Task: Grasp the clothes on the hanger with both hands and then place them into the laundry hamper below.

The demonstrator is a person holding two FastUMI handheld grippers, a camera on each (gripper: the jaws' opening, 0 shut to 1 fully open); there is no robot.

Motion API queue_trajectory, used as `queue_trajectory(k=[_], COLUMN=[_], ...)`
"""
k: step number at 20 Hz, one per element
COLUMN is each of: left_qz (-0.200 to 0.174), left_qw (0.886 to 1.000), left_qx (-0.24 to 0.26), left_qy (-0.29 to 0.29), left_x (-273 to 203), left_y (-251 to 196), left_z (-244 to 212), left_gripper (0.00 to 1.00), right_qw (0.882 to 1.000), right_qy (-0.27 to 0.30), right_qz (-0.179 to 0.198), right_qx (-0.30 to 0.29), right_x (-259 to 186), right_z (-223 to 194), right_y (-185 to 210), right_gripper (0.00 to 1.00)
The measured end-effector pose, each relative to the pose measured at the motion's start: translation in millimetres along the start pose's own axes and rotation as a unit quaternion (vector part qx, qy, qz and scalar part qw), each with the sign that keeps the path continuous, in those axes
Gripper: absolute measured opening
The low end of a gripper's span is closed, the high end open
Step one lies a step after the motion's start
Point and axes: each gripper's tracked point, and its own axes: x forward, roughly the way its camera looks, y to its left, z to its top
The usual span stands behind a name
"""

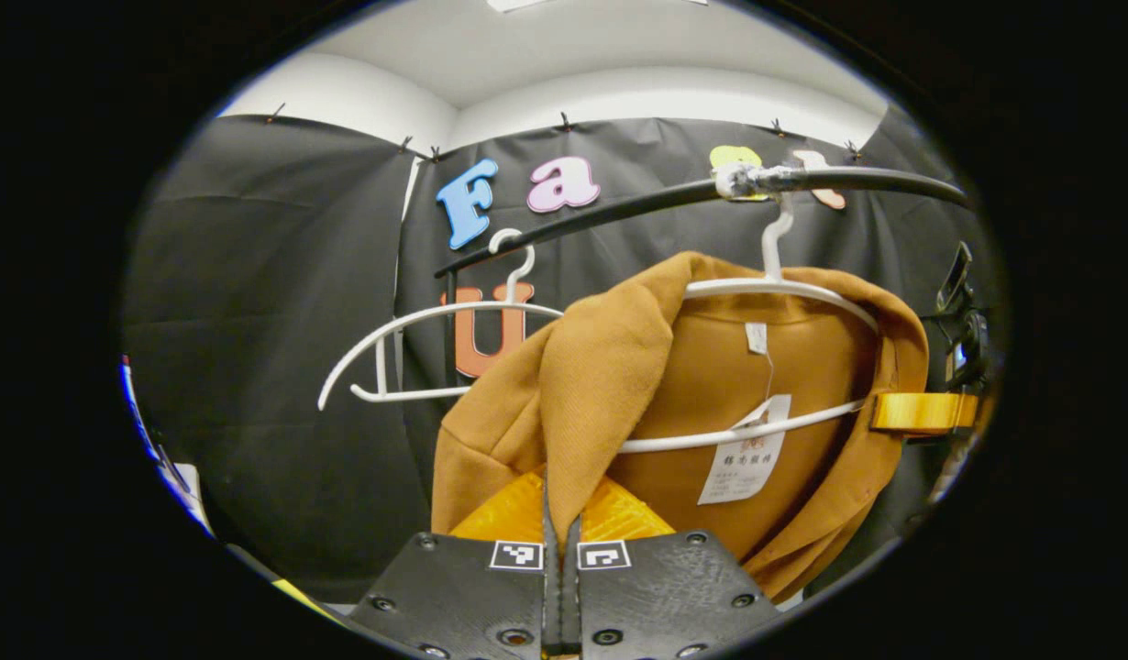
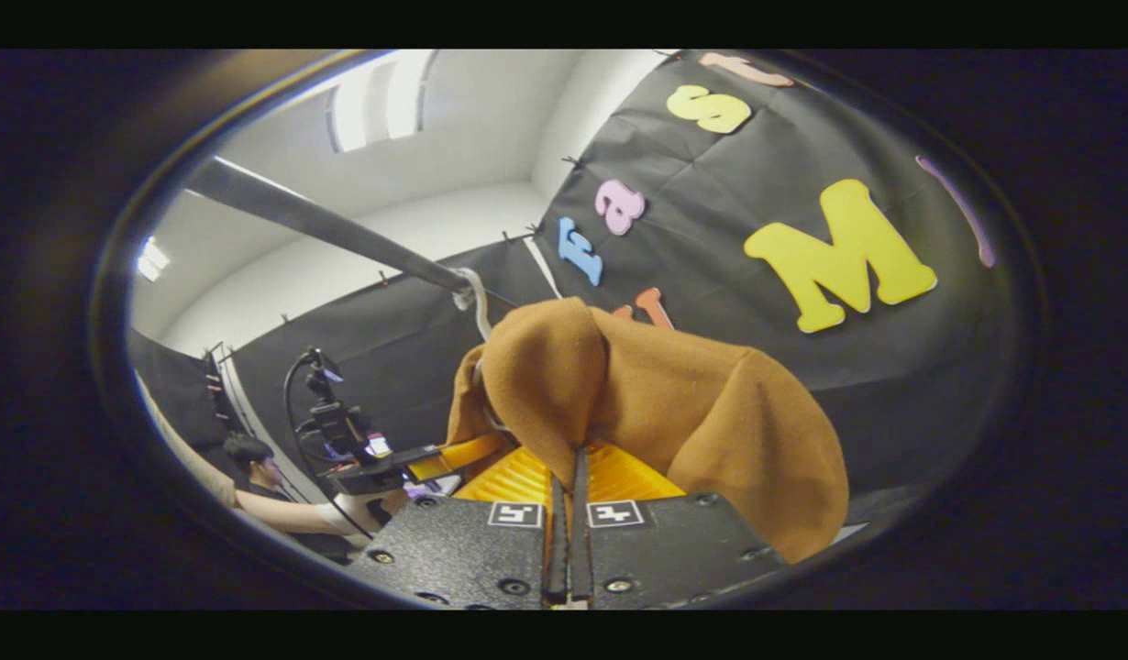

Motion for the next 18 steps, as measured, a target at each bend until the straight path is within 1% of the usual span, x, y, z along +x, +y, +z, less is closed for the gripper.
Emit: queue_trajectory(k=[1, 2, 3, 4, 5, 8, 10, 11, 14, 15, 16, 17, 18], left_qz=[-0.004, -0.003, -0.004, -0.004, -0.003, 0.001, -0.004, -0.009, -0.009, -0.006, -0.007, -0.008, -0.009], left_qw=[1.0, 1.0, 1.0, 0.999, 0.999, 0.998, 0.998, 0.998, 0.998, 0.998, 0.998, 0.998, 0.998], left_qx=[-0.003, -0.006, -0.01, -0.013, -0.015, -0.002, -0.003, -0.003, 0.014, 0.02, 0.023, 0.026, 0.032], left_qy=[-0.01, -0.02, -0.029, -0.038, -0.046, -0.06, -0.064, -0.064, -0.068, -0.066, -0.063, -0.06, -0.055], left_x=[-2, -2, -3, -4, -4, 0, 3, 5, 11, 14, 16, 20, 24], left_y=[1, 2, 5, 8, 11, 23, 29, 30, 40, 45, 48, 51, 53], left_z=[9, 18, 29, 39, 47, 68, 76, 80, 91, 93, 94, 94, 93], left_gripper=[0.03, 0.0, 0.03, 0.0, 0.0, 0.0, 0.0, 0.0, 0.0, 0.0, 0.03, 0.0, 0.0], right_qw=[1.0, 0.999, 0.998, 0.996, 0.995, 0.988, 0.983, 0.981, 0.976, 0.975, 0.976, 0.977, 0.98], right_qy=[-0.013, -0.023, -0.036, -0.046, -0.057, -0.092, -0.117, -0.128, -0.154, -0.163, -0.17, -0.171, -0.167], right_qz=[0.015, 0.028, 0.037, 0.047, 0.055, 0.084, 0.098, 0.099, 0.1, 0.093, 0.083, 0.076, 0.066], right_qx=[0.015, 0.029, 0.042, 0.053, 0.063, 0.088, 0.106, 0.11, 0.12, 0.116, 0.111, 0.1, 0.084], right_x=[1, -2, -2, -3, -2, -6, -8, -9, -13, -14, -15, -15, -15], right_z=[8, 14, 22, 30, 39, 65, 82, 91, 106, 111, 116, 118, 117], right_y=[5, 12, 13, 15, 15, 20, 19, 16, 4, -2, -6, -9, -11], right_gripper=[0.04, 0.04, 0.05, 0.05, 0.05, 0.04, 0.05, 0.04, 0.04, 0.04, 0.05, 0.04, 0.04])
